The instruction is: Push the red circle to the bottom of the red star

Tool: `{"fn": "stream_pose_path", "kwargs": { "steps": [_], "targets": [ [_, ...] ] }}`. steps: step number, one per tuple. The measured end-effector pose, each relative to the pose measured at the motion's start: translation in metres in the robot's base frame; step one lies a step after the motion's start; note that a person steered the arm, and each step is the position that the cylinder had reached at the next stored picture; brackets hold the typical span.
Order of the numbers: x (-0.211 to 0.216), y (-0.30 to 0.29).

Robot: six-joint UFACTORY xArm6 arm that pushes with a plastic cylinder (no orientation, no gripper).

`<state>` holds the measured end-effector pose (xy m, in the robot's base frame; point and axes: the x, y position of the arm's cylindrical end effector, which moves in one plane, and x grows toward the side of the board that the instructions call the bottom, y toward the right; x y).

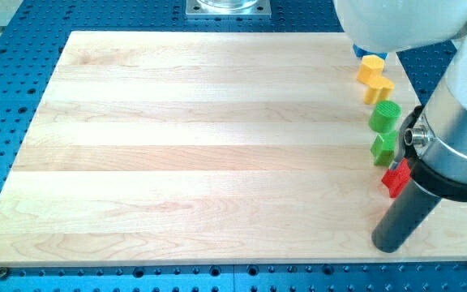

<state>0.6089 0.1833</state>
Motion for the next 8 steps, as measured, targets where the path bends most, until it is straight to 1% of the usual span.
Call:
{"fn": "stream_pose_path", "kwargs": {
  "steps": [1,2,5,7,8],
  "targets": [
    [-0.015,-0.016],
    [-0.023,-0.010],
    [-0.023,0.006],
    [-0.023,-0.071],
    [-0.023,-0.099]
  ]
}}
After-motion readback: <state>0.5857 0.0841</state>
